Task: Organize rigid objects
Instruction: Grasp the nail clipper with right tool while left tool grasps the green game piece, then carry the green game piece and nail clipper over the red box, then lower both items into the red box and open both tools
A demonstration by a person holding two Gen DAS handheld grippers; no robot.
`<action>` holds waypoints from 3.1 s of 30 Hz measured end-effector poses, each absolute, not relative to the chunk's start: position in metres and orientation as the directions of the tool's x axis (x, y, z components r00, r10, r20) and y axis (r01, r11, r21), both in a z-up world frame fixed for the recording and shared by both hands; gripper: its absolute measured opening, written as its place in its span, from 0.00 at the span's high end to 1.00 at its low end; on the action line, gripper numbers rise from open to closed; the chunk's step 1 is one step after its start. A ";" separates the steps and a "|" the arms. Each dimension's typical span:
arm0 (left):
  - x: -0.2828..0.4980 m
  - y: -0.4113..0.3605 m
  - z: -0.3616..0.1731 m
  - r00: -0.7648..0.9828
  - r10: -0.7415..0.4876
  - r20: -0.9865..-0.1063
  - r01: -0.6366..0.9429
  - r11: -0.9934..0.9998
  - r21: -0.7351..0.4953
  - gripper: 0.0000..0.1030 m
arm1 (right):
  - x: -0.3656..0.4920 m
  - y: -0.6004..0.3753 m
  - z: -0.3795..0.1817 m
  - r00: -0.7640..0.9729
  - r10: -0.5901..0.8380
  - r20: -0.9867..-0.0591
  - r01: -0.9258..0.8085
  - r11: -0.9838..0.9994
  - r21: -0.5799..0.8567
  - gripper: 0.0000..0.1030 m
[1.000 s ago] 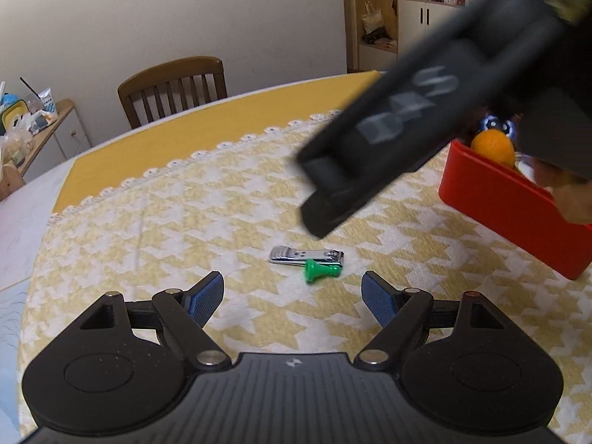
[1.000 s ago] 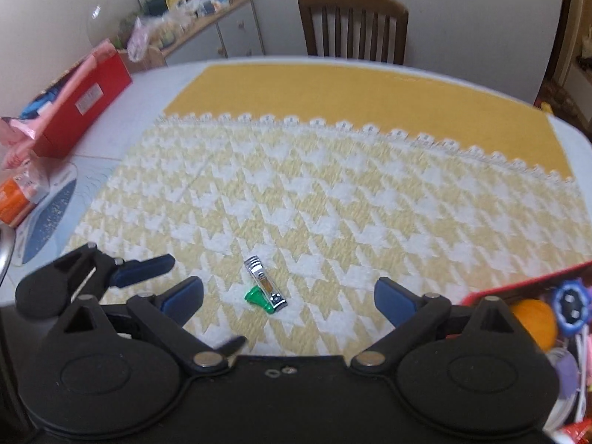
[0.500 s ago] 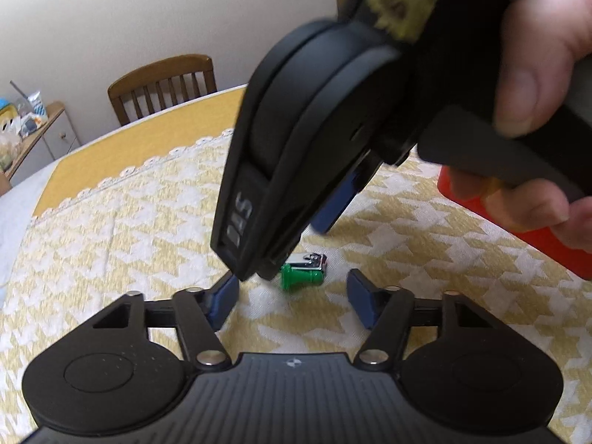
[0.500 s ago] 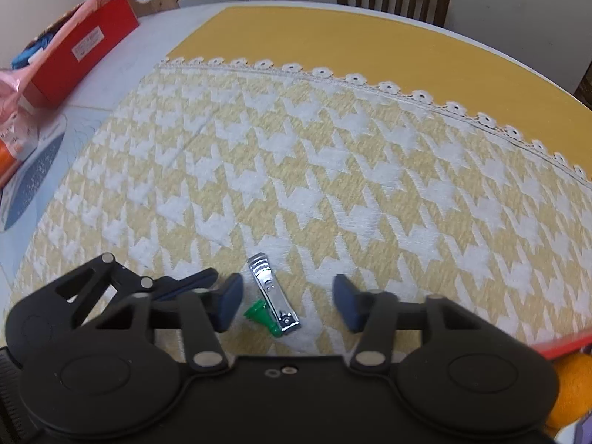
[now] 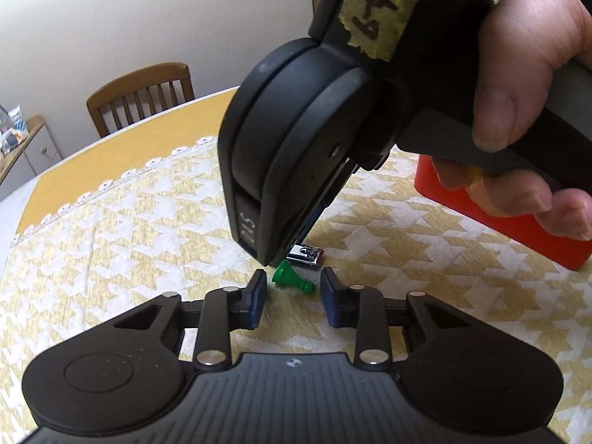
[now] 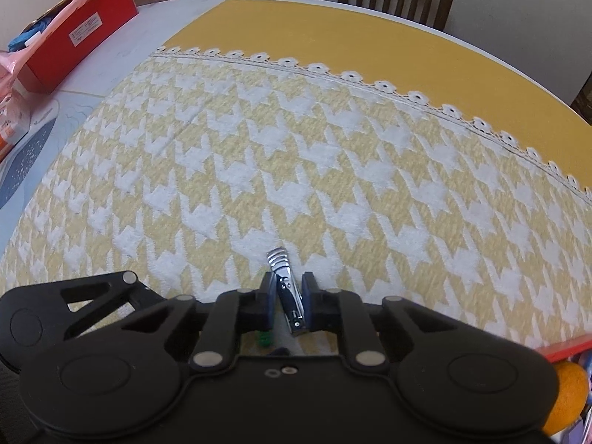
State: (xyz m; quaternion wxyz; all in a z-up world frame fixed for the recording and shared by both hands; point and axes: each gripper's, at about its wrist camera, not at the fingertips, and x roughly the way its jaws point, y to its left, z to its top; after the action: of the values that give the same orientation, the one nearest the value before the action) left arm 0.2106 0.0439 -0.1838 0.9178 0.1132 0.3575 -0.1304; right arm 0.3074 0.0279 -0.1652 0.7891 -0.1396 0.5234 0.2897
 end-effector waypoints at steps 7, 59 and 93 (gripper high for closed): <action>0.213 0.044 -0.185 0.717 -0.145 -0.682 0.318 0.939 0.135 0.77 | 0.304 0.008 -0.160 0.304 0.316 -0.899 -0.522 0.844 0.120 0.90; 0.225 -0.036 -0.031 0.712 -0.352 -0.608 0.442 0.897 -0.002 0.77 | 0.218 -0.205 -0.023 0.586 0.371 -0.721 -0.334 0.921 0.202 0.90; 0.314 -0.180 -0.131 0.288 -0.350 -0.891 0.657 0.749 -0.081 0.77 | 0.253 -0.292 -0.139 0.489 0.195 -0.850 -0.186 0.976 0.117 0.91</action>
State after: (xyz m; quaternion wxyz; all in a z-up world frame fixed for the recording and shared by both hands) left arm 0.3143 -0.1800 -0.1314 0.7879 0.1527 0.5038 -0.3196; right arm 0.2534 -0.2918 -0.1389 0.8628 0.0047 0.4933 0.1104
